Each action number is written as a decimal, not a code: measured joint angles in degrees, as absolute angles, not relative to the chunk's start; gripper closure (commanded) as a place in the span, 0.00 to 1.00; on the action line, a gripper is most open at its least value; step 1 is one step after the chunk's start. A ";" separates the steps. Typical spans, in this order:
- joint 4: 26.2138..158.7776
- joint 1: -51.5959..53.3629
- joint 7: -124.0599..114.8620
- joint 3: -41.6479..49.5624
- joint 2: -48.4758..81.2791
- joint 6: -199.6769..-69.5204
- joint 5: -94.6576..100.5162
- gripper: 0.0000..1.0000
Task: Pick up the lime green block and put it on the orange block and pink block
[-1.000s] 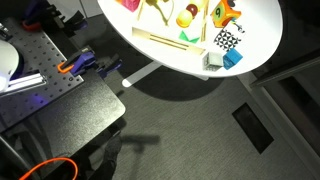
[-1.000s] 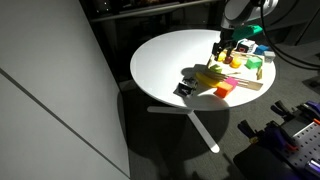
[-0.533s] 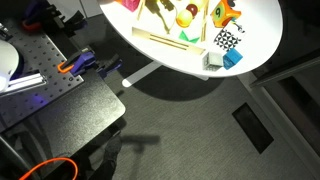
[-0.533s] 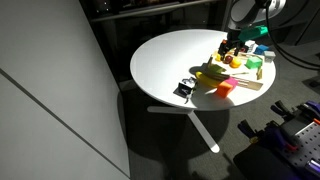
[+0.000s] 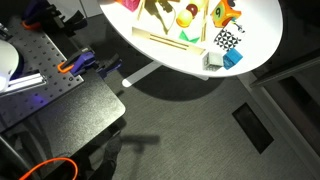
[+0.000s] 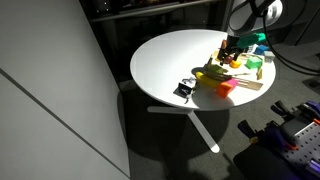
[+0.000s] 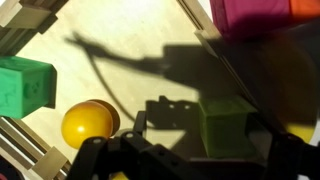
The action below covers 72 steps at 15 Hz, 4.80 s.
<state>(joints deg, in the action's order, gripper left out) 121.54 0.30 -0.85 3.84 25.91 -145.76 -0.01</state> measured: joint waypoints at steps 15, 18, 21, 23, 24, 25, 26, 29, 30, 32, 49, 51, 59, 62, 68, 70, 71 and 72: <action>119.68 2.30 -2.03 3.52 29.52 -148.37 -0.01 0.00; 119.22 2.39 -2.15 3.37 30.14 -148.46 -0.01 0.00; 118.75 2.40 -2.15 3.24 30.75 -148.50 -0.01 0.00; 118.35 2.41 -2.15 3.20 31.32 -148.53 -0.01 0.00; 118.16 2.43 -2.15 3.19 31.59 -148.55 -0.01 0.00; 117.98 2.44 -2.15 3.17 31.73 -148.55 -0.01 0.00; 117.86 2.48 -2.15 3.16 31.78 -148.55 -0.01 0.00; 117.53 2.61 -2.15 3.15 32.00 -148.55 -0.01 0.00; 117.39 2.67 -2.15 3.15 32.08 -148.55 -0.01 0.00; 117.00 2.79 -2.15 3.15 32.47 -148.56 -0.01 0.00; 115.37 2.85 -3.05 3.41 34.00 -148.58 -0.01 0.66; 115.13 2.85 -3.32 3.49 34.05 -148.58 -0.01 0.69; 114.73 3.55 -6.18 4.33 33.40 -148.55 0.70 0.69; 114.90 4.67 -7.99 4.90 31.96 -148.38 1.17 0.69; 117.30 6.77 -10.09 5.05 27.11 -147.55 2.58 0.69; 118.47 7.36 -10.13 5.02 25.06 -146.22 2.93 0.69; 119.03 7.56 -10.13 4.91 24.05 -145.23 2.95 0.69; 119.58 7.63 -10.13 4.65 23.01 -144.00 2.95 0.69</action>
<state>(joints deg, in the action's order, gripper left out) 119.58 7.63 -10.13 4.65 23.01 -144.00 2.95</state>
